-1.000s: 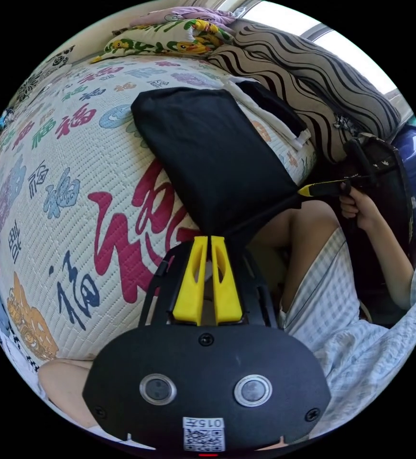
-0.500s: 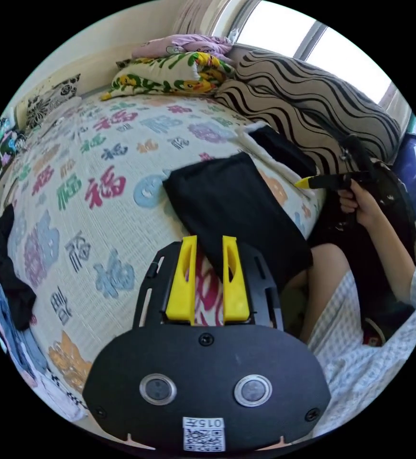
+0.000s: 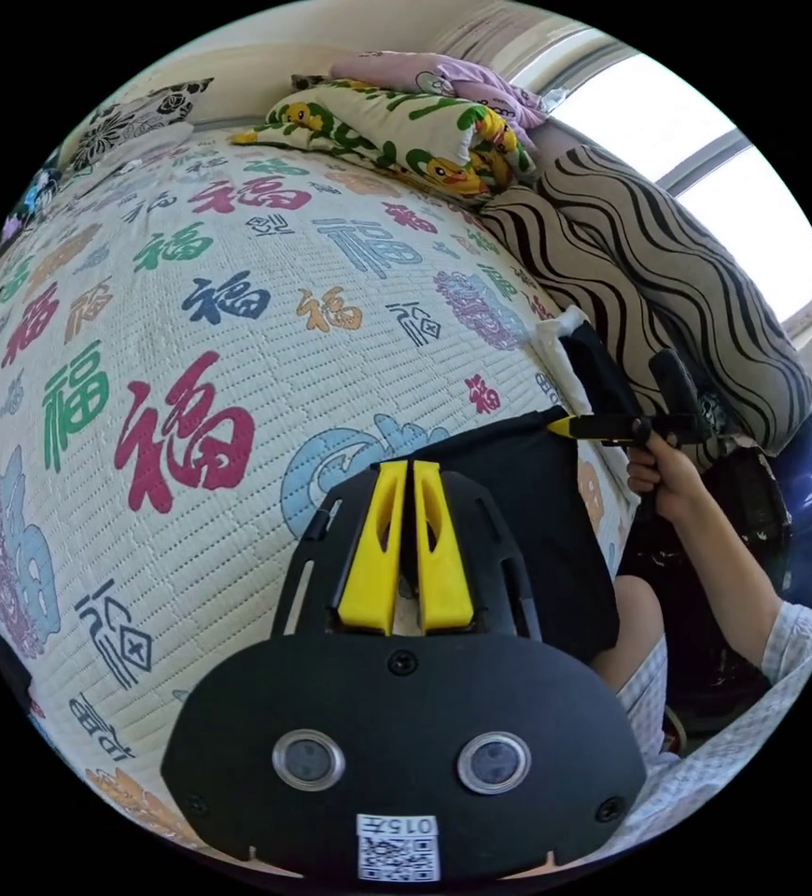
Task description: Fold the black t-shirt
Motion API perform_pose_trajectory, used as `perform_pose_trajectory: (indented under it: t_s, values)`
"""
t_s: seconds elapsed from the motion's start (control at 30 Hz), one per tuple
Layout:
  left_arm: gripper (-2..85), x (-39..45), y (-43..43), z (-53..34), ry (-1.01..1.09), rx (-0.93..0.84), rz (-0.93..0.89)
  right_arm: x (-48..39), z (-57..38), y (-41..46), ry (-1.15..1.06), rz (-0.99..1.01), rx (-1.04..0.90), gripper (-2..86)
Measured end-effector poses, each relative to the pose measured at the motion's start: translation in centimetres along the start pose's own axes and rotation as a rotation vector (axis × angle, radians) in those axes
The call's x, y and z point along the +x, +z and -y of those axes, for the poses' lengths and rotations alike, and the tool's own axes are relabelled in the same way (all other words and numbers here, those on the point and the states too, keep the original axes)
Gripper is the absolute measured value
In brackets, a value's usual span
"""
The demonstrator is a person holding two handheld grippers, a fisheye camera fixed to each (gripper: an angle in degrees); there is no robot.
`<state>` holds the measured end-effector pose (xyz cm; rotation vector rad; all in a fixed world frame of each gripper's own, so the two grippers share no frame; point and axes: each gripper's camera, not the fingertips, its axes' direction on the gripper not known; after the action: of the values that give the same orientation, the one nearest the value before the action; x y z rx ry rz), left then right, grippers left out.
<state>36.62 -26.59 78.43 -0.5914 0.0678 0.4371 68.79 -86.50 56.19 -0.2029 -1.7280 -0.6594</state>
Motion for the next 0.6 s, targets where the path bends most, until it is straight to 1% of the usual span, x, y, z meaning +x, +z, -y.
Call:
perform_pose_trajectory:
  t_s: [0.17,0.23,0.33,0.4,0.43,0.5,0.53,0.6]
  values:
    - [3.5,-2.5,0.4,0.1,-0.096,0.022,-0.101,0.5,-1.1,-1.3,-0.023,0.023,0.008,4.5]
    - [6.5,-3.3,-1.4,-0.8,-0.120,0.080,-0.108,0.5,-2.5,-2.9,-0.045,0.065,0.014,8.6]
    - [8.3,-4.9,-3.6,-2.8,-0.151,0.155,-0.135,1.6,-4.3,-4.4,-0.055,0.085,-0.005,9.8]
    - [9.4,-6.3,-3.3,-3.5,-0.189,0.139,-0.193,2.7,-4.8,-4.7,-0.035,0.123,-0.026,10.2]
    - [11.0,-7.1,-2.6,-3.7,-0.210,0.115,-0.247,3.2,-5.1,-4.8,-0.034,0.200,-0.035,10.4]
    - [12.8,-7.7,-1.3,-3.5,-0.207,0.072,-0.345,3.7,-5.4,-4.5,-0.025,0.279,-0.060,10.4]
    - [13.4,-7.6,-0.4,-3.2,-0.182,0.041,-0.386,3.7,-5.7,-4.4,-0.025,0.276,-0.063,9.8]
    - [13.4,-7.4,0.4,-2.8,-0.156,0.015,-0.387,3.7,-6.0,-4.6,-0.033,0.279,-0.070,9.2]
